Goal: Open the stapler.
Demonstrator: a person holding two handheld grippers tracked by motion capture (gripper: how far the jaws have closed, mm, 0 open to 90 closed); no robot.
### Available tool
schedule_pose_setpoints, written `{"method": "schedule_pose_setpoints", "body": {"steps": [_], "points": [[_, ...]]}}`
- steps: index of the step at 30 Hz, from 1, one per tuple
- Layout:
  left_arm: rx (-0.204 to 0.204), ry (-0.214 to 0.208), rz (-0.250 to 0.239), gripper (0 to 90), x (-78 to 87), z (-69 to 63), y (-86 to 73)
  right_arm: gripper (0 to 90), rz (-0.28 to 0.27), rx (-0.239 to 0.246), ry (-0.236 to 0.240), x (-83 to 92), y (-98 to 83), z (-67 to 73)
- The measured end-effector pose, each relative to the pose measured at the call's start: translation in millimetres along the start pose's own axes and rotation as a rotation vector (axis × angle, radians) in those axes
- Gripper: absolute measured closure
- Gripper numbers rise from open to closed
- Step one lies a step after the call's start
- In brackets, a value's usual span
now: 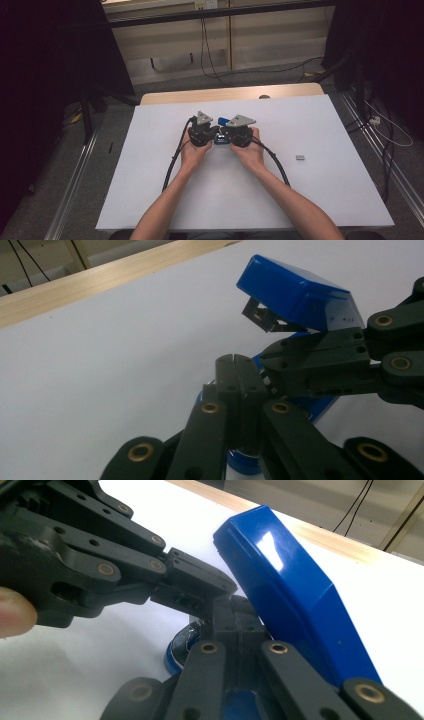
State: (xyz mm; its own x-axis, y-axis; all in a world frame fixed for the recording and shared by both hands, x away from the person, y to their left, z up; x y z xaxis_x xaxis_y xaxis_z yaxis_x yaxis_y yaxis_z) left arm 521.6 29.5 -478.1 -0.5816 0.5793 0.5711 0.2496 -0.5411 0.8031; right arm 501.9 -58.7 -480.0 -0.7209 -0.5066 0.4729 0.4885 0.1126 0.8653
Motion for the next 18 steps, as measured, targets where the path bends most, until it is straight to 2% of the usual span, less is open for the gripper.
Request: {"method": "schedule_pose_setpoints", "body": {"steps": [8, 11, 18], "points": [[0.016, -0.029, -0.008, 90.0, -3.0, -1.1, -3.5, 90.0, -0.004, -0.005, -0.004, -1.7, -0.7, 0.5], [0.039, -0.032, -0.020, 90.0, -4.2, -1.7, -3.6, 90.0, -0.009, -0.008, -0.009, -2.3, -0.3, 0.3], [0.028, -0.031, -0.022, 90.0, -4.1, -1.7, -3.9, 90.0, -0.020, -0.009, -0.024, -2.9, 1.3, 0.0]]}}
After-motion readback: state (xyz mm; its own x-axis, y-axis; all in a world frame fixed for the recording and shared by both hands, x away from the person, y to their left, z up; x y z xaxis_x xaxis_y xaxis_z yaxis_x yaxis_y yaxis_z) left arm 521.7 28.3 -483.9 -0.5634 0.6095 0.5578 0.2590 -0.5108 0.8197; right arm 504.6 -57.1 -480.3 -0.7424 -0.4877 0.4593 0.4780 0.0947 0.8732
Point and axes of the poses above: each handheld gripper's, and its own axes: x roughly backward along the jaws, y roughly out of its top, z roughly to its left, the point moved 7 cm from there along -x, roughly forward along the jaws, and after that the axes turned 13 degrees about -x, right-handed, at the moved point
